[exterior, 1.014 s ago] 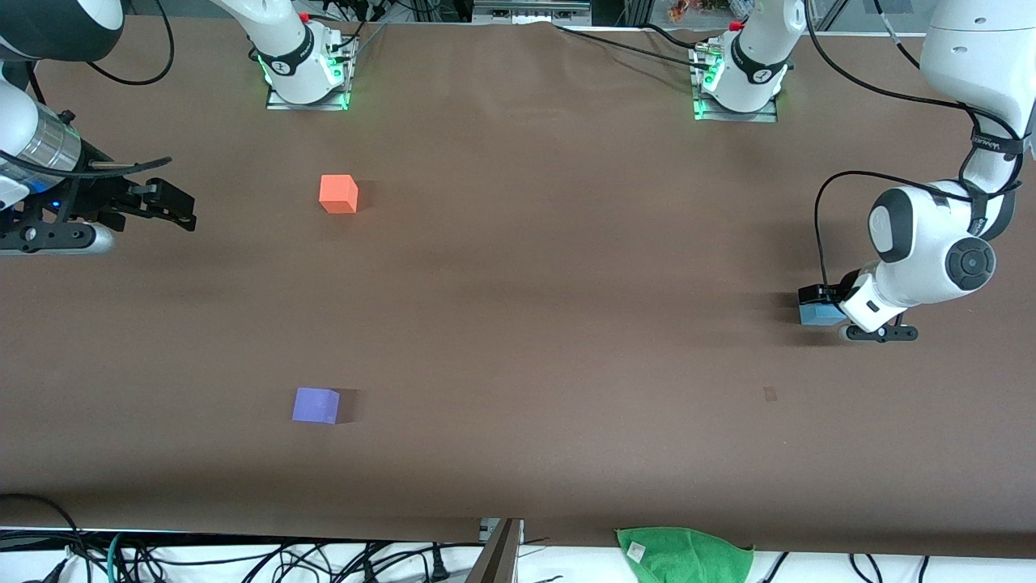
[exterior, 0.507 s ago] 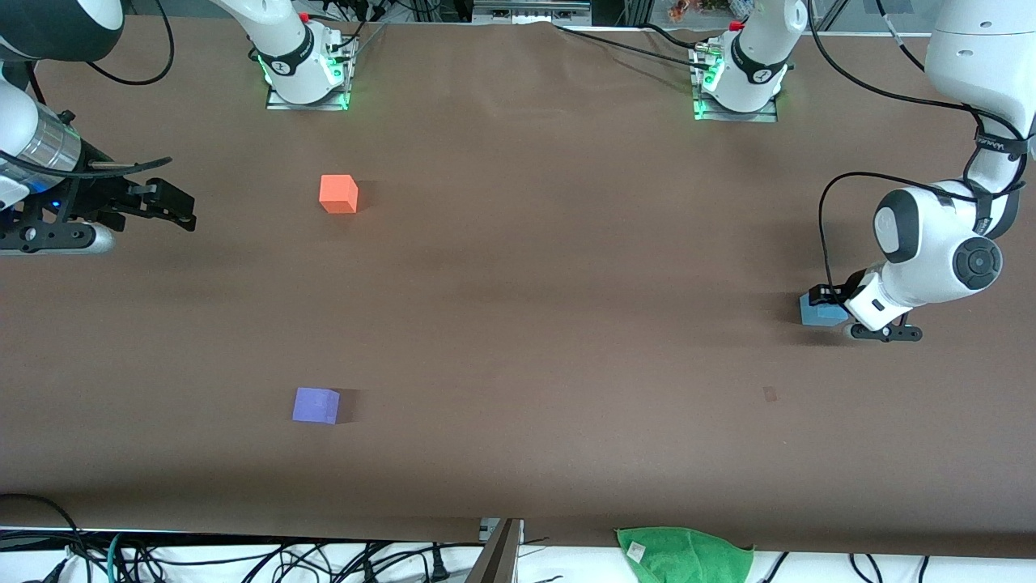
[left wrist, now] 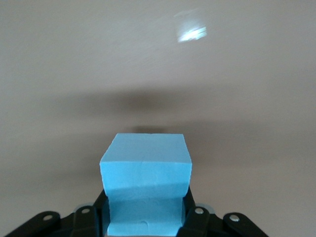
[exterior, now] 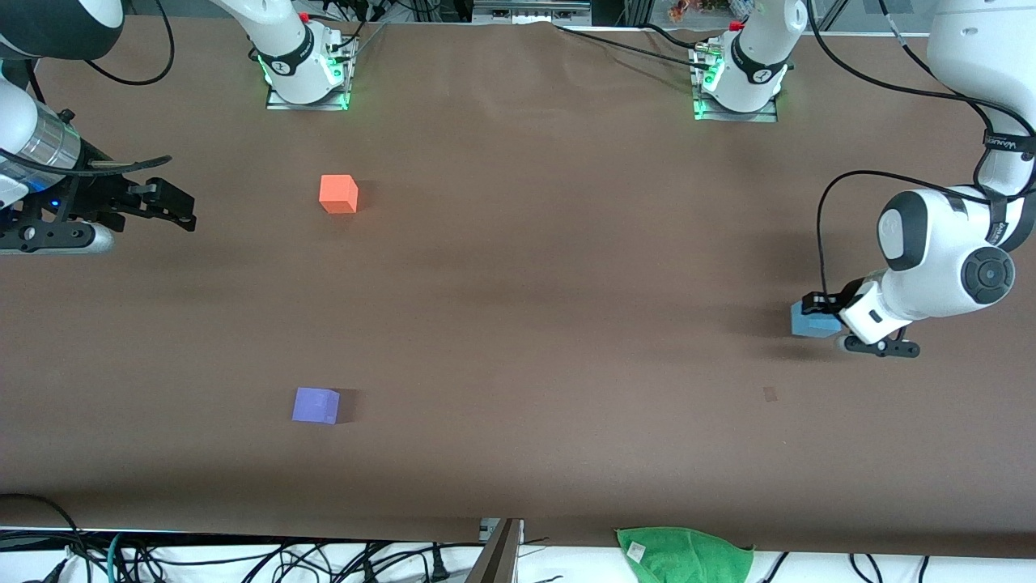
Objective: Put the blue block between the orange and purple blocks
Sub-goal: 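Carry the light-blue block with the left gripper toward the table middle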
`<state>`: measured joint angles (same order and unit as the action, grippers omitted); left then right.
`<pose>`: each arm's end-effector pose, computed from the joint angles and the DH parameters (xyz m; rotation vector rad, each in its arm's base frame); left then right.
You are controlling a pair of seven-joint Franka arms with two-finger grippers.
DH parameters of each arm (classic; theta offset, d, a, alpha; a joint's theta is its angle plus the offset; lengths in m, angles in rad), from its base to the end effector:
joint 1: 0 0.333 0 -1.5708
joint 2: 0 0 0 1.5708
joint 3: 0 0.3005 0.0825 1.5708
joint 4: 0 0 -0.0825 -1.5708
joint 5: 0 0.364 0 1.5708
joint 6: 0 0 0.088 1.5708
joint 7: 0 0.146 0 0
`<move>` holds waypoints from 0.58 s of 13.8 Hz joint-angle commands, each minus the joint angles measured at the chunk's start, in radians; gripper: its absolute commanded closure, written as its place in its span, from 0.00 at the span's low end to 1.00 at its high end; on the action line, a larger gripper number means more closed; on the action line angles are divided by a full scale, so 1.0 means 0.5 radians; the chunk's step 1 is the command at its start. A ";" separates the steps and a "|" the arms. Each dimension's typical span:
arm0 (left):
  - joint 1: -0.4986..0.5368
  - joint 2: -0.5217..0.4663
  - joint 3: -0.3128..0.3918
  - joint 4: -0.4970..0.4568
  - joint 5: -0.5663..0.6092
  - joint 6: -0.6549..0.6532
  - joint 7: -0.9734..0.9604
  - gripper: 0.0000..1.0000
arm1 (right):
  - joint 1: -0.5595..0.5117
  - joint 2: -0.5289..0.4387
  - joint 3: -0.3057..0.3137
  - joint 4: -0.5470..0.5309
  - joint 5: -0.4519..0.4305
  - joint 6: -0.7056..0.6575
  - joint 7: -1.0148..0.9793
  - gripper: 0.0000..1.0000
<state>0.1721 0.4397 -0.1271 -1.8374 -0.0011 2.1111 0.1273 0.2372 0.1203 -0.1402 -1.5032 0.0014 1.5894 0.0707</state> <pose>0.5953 0.0288 0.2398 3.0606 -0.1134 -0.2412 0.5655 0.0592 0.5364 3.1228 0.0421 -0.0492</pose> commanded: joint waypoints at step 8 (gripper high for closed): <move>-0.767 0.313 -0.387 0.719 0.033 -0.166 -1.432 0.57 | -0.014 0.002 0.004 0.015 -0.012 -0.028 0.000 0.00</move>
<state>-0.1307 0.4850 -0.3333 -1.6377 -0.0012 2.0540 -0.4945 0.2359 0.1208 -0.1411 -1.5037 0.0014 1.5867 0.0707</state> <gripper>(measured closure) 0.432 0.000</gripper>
